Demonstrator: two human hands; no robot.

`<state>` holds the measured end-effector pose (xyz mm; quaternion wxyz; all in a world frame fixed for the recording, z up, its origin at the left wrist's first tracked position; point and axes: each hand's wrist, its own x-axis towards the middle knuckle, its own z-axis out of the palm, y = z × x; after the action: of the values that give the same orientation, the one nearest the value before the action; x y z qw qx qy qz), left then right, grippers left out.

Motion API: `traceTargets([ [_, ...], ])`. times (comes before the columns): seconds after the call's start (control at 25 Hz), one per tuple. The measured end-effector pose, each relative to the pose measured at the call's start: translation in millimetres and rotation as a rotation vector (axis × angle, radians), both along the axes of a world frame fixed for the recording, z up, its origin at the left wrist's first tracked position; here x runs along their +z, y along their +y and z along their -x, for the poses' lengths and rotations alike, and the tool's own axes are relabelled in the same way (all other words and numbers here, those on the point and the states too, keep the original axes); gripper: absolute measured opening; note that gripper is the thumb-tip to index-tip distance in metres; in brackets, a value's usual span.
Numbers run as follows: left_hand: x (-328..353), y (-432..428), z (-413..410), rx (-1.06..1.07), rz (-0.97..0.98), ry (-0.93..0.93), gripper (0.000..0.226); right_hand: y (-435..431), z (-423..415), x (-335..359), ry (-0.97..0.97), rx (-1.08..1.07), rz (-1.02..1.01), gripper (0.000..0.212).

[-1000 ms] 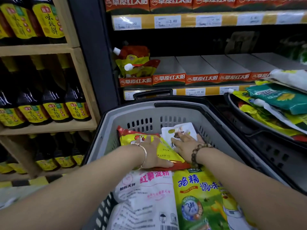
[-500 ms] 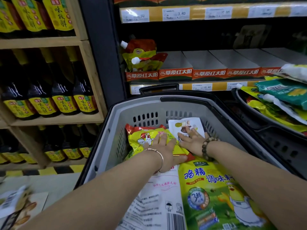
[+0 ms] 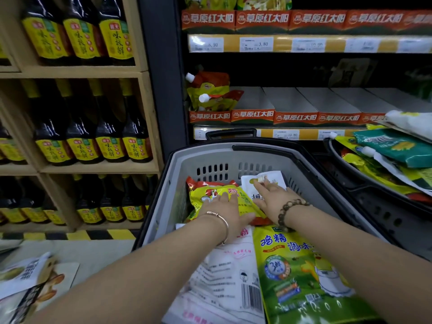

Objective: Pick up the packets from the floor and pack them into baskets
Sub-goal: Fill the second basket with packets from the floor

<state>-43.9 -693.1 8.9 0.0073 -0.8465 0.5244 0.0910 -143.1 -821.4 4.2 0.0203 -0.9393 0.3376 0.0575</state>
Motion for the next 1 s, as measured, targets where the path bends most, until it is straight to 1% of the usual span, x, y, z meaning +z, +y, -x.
traceTargets([
  [0.16,40.1,41.2,-18.3,0.015,0.310,-0.018,0.056,40.2,-9.5,21.5,-0.174,0.059,0.039,0.061],
  [0.28,61.3,98.0,-50.2,0.044,0.442,-0.084,0.047,88.9,-37.8,41.6,-0.329,0.140,0.004,0.060],
  [0.36,66.3,142.7,-73.7,0.098,0.501,-0.071,0.041,124.7,-64.7,56.0,-0.398,0.235,0.017,0.059],
  [0.4,66.1,169.2,-87.0,0.142,0.521,-0.062,0.041,145.8,-82.5,62.1,-0.412,0.293,0.028,0.058],
  [0.52,59.0,242.9,-121.1,0.283,0.539,-0.051,0.045,206.5,-131.5,74.6,-0.430,0.423,0.071,0.053],
  [0.68,35.6,338.0,-163.8,0.419,0.542,-0.050,0.044,291.5,-185.6,69.0,-0.402,0.497,0.052,0.052],
  [0.84,0.7,422.5,-193.9,0.517,0.525,-0.031,0.041,364.7,-233.4,37.3,-0.317,0.541,0.038,0.049],
  [1.0,-54.5,479.3,-211.1,0.706,0.506,0.041,0.042,416.2,-270.4,-8.7,-0.167,0.558,0.051,0.047],
])
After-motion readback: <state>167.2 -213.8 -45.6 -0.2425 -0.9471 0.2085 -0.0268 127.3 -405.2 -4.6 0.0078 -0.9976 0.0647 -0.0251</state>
